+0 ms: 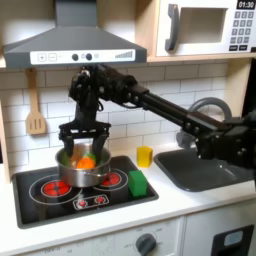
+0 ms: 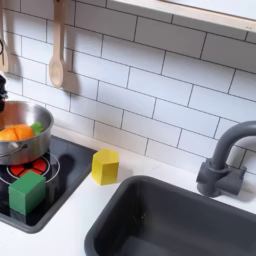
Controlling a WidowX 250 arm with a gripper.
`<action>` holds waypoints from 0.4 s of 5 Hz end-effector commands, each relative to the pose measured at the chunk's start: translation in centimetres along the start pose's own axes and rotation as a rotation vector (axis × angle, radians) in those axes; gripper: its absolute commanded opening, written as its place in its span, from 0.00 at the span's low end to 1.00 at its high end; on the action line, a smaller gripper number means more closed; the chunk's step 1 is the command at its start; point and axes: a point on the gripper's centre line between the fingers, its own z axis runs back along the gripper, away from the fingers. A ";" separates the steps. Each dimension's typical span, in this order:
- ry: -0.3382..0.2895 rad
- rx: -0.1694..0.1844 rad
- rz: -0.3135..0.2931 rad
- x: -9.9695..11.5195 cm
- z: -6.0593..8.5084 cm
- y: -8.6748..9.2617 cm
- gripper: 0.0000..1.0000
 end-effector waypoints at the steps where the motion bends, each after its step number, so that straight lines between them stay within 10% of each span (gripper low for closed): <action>1: 0.032 -0.034 -0.166 0.3 -1.2 -0.1 1.00; 2: 0.026 -0.068 -0.201 0.7 -2.0 -0.5 1.00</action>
